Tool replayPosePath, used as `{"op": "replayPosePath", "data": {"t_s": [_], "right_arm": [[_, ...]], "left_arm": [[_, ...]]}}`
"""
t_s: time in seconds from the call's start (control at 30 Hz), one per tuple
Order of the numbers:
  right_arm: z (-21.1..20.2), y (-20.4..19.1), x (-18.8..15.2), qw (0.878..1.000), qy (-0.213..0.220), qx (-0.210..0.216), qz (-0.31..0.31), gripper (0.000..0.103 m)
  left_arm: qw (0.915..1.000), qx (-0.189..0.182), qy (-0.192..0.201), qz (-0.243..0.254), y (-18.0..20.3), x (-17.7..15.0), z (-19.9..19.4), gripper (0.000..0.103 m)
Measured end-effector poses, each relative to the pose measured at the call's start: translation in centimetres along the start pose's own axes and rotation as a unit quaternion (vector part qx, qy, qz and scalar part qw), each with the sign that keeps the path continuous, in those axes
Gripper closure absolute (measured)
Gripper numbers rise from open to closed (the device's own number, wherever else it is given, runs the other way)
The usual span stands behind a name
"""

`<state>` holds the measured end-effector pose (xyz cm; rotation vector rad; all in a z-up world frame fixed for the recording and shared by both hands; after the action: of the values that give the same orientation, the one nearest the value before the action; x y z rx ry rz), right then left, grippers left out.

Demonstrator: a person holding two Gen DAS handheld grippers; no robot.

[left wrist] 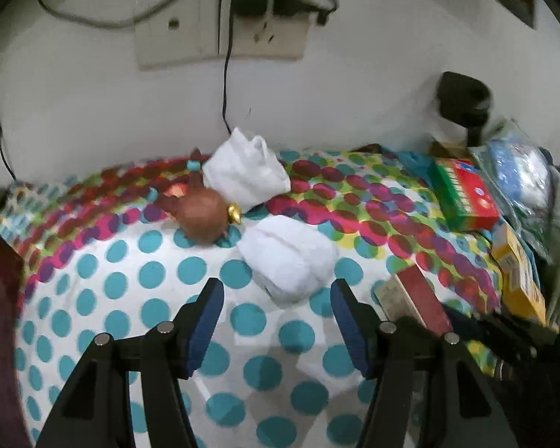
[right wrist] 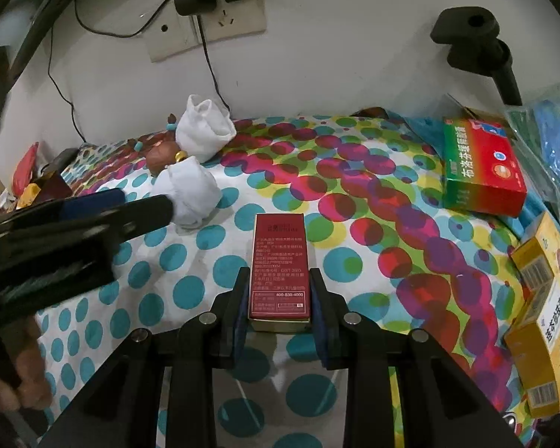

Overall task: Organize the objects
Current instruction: 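Grasp the white rolled sock with the left tool while the right tool holds the red box, then carry the white sock to the gold tray and open the left tool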

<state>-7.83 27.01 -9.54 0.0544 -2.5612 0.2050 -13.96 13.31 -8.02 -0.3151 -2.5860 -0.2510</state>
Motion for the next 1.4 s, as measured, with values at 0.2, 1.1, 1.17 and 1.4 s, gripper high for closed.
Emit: {"op": "replayPosePath", "data": {"t_s": [0.2,1.1,1.17,1.4], "right_arm": [[0.4,-0.3,0.0,1.000,-0.008,-0.008,-0.013,0.075],[0.8,-1.4,0.3,0.999,-0.012,-0.030,-0.030,0.075],[0.9,-1.6,0.3,0.999,-0.012,-0.035,-0.033,0.075],[0.9,-1.8,0.3,0.998,-0.012,-0.041,-0.037,0.076]], "left_arm": [[0.9994,-0.009,-0.013,-0.031,0.3,1.0,2.5,0.042],[0.9996,0.022,0.019,0.000,0.3,-2.8,-0.2,0.056],[0.9994,0.028,0.017,-0.002,0.2,-3.3,-0.5,0.056],[0.9983,0.055,0.016,-0.010,-0.9,-5.8,-2.7,0.056]]}}
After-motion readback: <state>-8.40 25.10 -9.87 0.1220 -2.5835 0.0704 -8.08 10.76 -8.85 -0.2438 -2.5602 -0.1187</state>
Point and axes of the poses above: each gripper's, at about its wrist camera, not at the fingertips, and z roughly the way its jaws point, y to its right, x to its top, the point moved 1 cm from there along z, roughly the way its jaws point, and after that the axes turned 7 degrees about -y, right-handed, at the moved point
